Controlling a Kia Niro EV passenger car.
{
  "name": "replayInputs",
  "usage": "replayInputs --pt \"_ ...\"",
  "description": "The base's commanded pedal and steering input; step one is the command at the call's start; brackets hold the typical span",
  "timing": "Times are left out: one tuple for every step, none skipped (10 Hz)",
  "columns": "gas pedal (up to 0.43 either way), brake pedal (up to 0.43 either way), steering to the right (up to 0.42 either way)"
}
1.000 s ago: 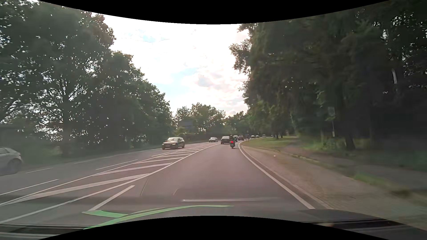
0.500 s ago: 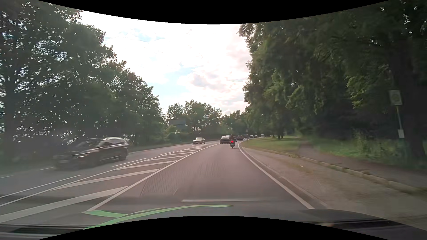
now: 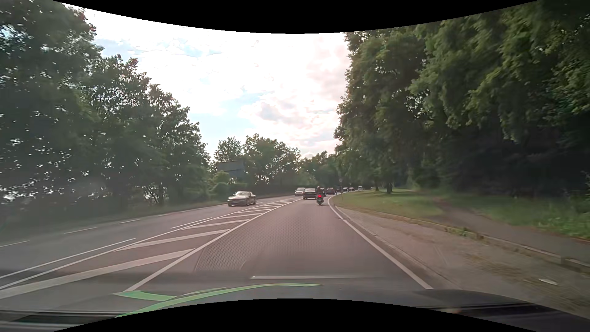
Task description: Follow the waypoints while adhering to traffic rules and regulations
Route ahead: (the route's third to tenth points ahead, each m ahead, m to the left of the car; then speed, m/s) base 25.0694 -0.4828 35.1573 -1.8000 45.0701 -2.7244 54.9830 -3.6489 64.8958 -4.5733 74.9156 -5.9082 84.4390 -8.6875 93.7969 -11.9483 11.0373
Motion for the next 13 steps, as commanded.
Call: replayInputs --pt "0.138 0.0 0.019" --pt "0.138 0.0 0.019" --pt "0.138 0.0 0.017" --pt "0.138 0.0 0.016" --pt "0.13 0.0 0.016" --pt "0.13 0.0 0.015" --pt "0.098 0.0 0.015" --pt "0.079 0.0 0.015" --pt "0.059 0.0 0.015" --pt "0.0 0.0 0.015" --pt "0.0 0.0 0.015" --pt "0.0 0.0 0.015" --pt "0.0 0.0 0.015"
